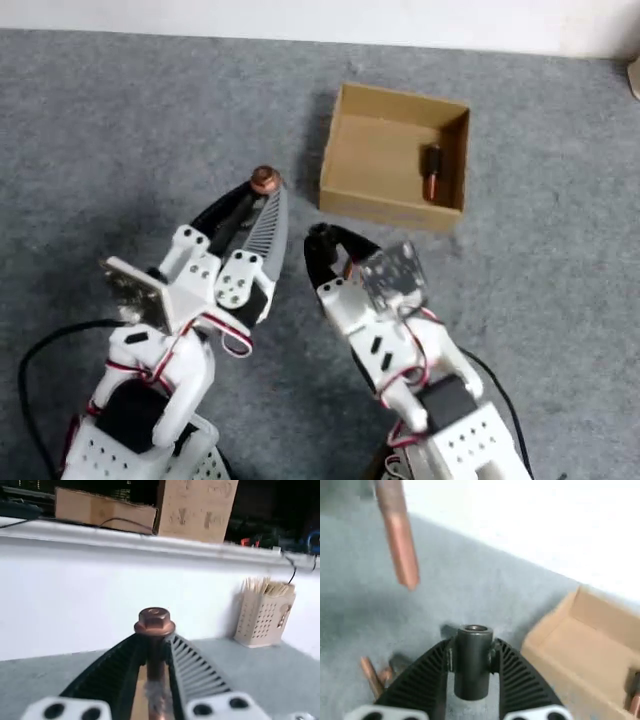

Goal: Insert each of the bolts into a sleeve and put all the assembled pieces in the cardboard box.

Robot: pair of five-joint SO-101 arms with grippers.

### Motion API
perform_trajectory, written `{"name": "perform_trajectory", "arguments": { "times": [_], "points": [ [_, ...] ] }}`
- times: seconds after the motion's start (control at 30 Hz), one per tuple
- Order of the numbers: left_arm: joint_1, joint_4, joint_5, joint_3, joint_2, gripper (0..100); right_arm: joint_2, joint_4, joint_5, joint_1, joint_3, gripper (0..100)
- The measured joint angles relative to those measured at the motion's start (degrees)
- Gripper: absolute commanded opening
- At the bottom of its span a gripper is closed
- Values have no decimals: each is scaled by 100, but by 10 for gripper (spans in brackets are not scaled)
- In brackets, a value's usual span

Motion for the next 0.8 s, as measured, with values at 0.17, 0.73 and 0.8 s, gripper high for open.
{"name": "perform_trajectory", "arguments": {
  "times": [0.17,0.73,0.8],
  "points": [
    [44,0,624,35,-88,7,-1477,501,0,0,615,4],
    [949,642,1134,-237,-114,7,-1969,1178,0,0,853,4],
    [862,316,958,35,-105,7,-1969,1231,0,0,853,4]
  ]
}}
